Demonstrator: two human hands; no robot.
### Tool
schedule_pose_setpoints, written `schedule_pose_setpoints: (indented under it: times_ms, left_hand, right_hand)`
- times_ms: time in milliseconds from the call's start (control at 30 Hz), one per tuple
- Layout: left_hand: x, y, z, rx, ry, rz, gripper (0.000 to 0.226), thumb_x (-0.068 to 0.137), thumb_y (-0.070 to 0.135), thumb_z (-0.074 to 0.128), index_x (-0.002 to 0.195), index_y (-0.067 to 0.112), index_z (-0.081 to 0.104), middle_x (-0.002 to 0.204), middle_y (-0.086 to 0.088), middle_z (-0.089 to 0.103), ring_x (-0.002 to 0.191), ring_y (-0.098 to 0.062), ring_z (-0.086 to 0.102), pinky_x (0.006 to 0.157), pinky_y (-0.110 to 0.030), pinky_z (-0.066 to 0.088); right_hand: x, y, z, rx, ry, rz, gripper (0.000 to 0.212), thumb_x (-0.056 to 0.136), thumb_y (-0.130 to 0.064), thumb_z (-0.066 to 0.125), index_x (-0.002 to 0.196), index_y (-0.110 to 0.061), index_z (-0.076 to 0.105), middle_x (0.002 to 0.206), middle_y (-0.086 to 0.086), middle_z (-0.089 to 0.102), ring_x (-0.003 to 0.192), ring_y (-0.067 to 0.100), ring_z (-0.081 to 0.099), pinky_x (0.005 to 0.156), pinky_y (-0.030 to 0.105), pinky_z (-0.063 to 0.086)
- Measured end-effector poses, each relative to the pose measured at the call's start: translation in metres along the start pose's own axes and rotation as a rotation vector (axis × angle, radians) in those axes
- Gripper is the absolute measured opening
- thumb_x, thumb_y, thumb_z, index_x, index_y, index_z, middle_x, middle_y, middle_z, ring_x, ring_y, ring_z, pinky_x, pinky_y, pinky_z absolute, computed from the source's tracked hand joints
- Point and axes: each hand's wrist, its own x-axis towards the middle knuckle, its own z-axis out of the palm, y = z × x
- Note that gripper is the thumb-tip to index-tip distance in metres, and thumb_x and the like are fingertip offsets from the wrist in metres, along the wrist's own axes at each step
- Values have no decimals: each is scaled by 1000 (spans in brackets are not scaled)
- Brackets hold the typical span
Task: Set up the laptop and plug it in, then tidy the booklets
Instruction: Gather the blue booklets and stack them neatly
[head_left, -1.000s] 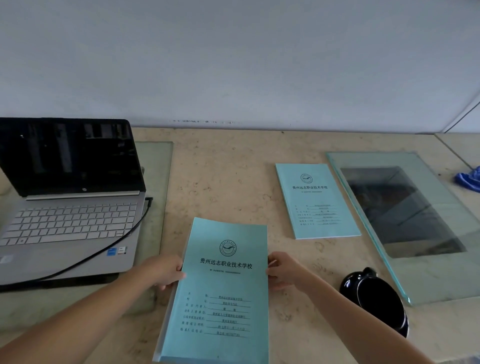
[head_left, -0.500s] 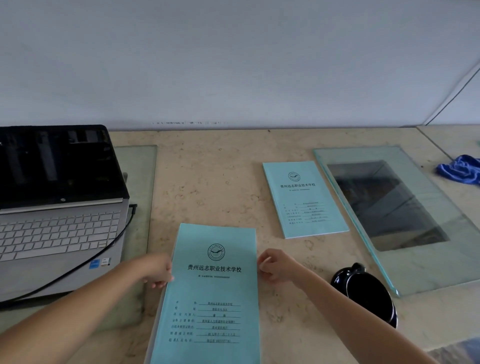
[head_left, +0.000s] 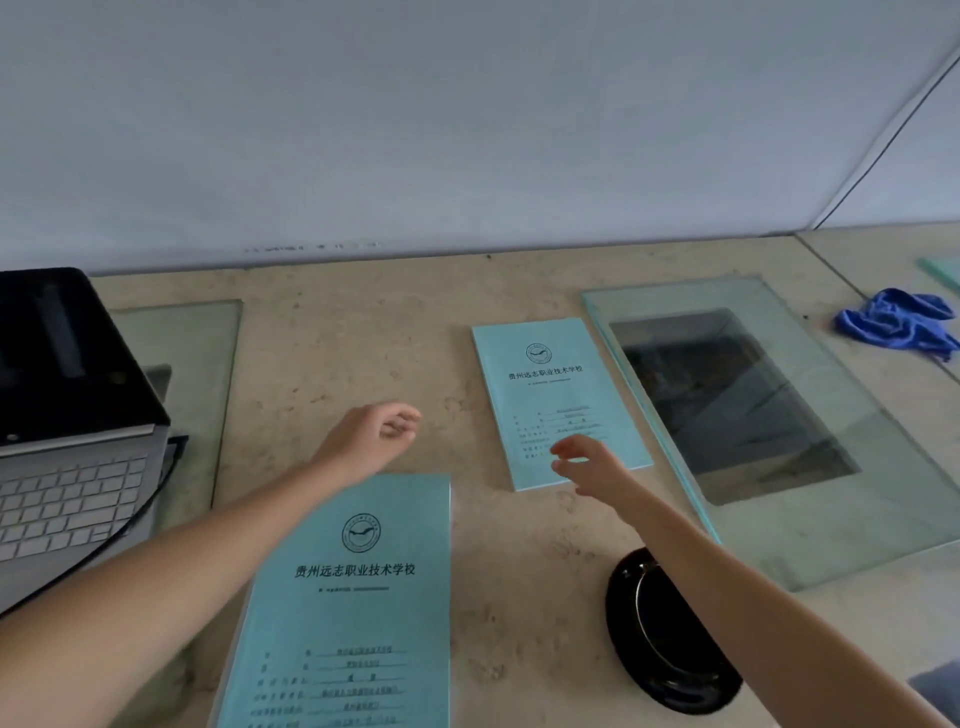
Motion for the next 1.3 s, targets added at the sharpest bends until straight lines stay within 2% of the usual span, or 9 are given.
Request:
schedule_pose_setpoints:
  times_ms: [167,300,500,667,800,933,967,1100,1300]
  left_hand:
    - [41,34,38,-49,-207,-45,68,87,30,62,145,19,28,151,0,35,134,-18,40,110,-36,34]
    - [76,42,72,-37,-282,-72,86,87,30,62,150,12,7,159,-5,8,146,-18,12,118,-32,15]
    - [130,45,97,41,-170,-173,87,82,37,65,149,11,15,153,-11,23,142,-27,20,115,-42,20]
    - [149,60,122,-169,-38,-387,74,81,33,66,142,11,30,145,-9,37,134,-26,35,108,-34,29]
    - [162,57,121,-501,75,-589,79,55,45,73,123,15,48,124,-4,56,117,-25,53,102,-45,42]
    - [161,66,110,-923,5,-732,23,73,24,71,91,14,61,91,-7,66,88,-24,63,74,-35,52]
    - [156,71,111,-939,-48,-745,14,80,18,67,92,13,61,89,-6,65,85,-24,62,69,-32,51]
    - [140,73,111,-908,-96,-743,40,81,5,67,120,4,57,119,-17,63,107,-31,61,92,-42,49]
    - [110,72,71,-887,-141,-607,39,82,-1,63,120,0,56,113,-17,65,83,-27,65,64,-33,57]
  right_hand:
    - [50,3,-47,-44,124,-27,32,89,-20,63,120,-13,56,134,6,53,114,24,53,89,33,43]
    - [85,4,-71,-90,180,-38,44,90,-24,61,131,-12,49,142,9,46,131,26,42,105,38,34]
    - [119,13,-79,-379,109,-81,54,92,-31,57,140,-14,39,149,2,35,137,28,29,109,41,28]
    - [132,18,-75,-437,144,-37,49,91,-29,57,136,-15,43,148,4,36,135,27,27,104,39,33]
    - [134,17,-67,-428,190,-6,46,89,-27,56,132,-17,44,143,4,40,130,27,29,89,35,38]
    - [132,16,-64,-329,193,4,44,89,-23,57,131,-16,47,144,5,39,133,26,27,95,34,34]
    - [131,14,-62,-294,187,-1,44,89,-22,57,131,-15,47,144,5,38,134,26,26,101,35,32]
    - [122,9,-47,-241,162,21,49,88,-23,58,134,-14,44,143,4,39,132,27,27,103,36,30]
    - [100,5,-34,25,107,87,47,89,-20,61,130,-6,46,131,11,52,112,25,51,99,37,42]
